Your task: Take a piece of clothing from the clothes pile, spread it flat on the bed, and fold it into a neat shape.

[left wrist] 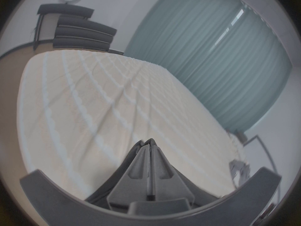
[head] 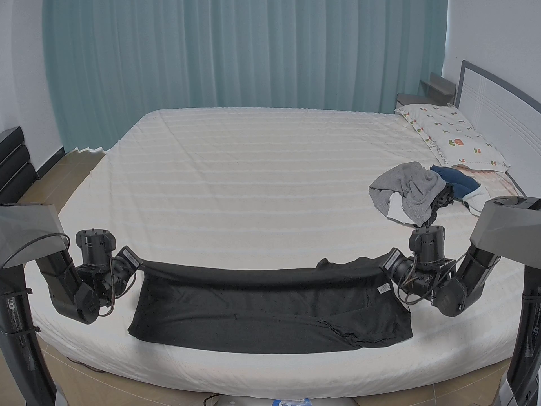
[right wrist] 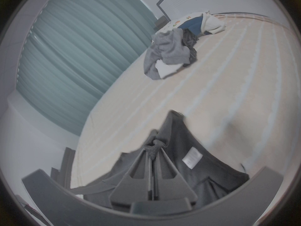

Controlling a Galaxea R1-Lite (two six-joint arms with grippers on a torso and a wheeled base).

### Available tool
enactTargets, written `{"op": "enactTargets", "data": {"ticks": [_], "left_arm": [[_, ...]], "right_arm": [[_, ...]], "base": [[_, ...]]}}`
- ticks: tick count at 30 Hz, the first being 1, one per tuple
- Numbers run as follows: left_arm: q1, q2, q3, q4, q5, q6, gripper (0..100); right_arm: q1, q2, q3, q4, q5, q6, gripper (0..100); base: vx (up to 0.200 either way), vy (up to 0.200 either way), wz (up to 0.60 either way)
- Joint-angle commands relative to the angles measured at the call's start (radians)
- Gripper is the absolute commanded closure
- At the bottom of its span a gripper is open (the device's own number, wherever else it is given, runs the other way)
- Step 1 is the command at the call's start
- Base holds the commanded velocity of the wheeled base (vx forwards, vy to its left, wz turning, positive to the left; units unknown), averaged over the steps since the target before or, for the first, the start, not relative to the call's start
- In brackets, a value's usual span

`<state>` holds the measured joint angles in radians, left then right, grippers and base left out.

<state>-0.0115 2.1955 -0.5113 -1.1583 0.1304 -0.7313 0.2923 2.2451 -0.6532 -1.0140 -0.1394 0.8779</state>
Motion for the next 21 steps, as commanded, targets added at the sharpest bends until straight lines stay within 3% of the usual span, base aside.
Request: {"op": "enactTargets", "data": {"ticks": [1, 19, 20, 21], "left_arm": [[-0.012, 0.061, 0.108, -0.043, -0.015, 0.076, 100], [-0.021, 0.118, 0.125, -0.046, -0.014, 0.064, 100], [-0.021, 0.113, 0.125, -0.046, -0.012, 0.062, 0], [-0.021, 0.113, 0.125, -0.046, -0.012, 0.062, 0]], "right_arm": [[0.016, 0.056, 0.095, -0.008, 0.004, -0.042, 100], [0.034, 0.070, 0.092, -0.009, -0.003, -0.037, 100], [0.031, 0.068, 0.092, -0.009, -0.002, -0.037, 100], [0.031, 0.068, 0.092, -0.009, -0.002, -0.037, 0]], "base": [[0.000, 0.000, 0.00], [0.000, 0.000, 0.00], [0.000, 0.000, 0.00], [0.000, 0.000, 0.00]]}}
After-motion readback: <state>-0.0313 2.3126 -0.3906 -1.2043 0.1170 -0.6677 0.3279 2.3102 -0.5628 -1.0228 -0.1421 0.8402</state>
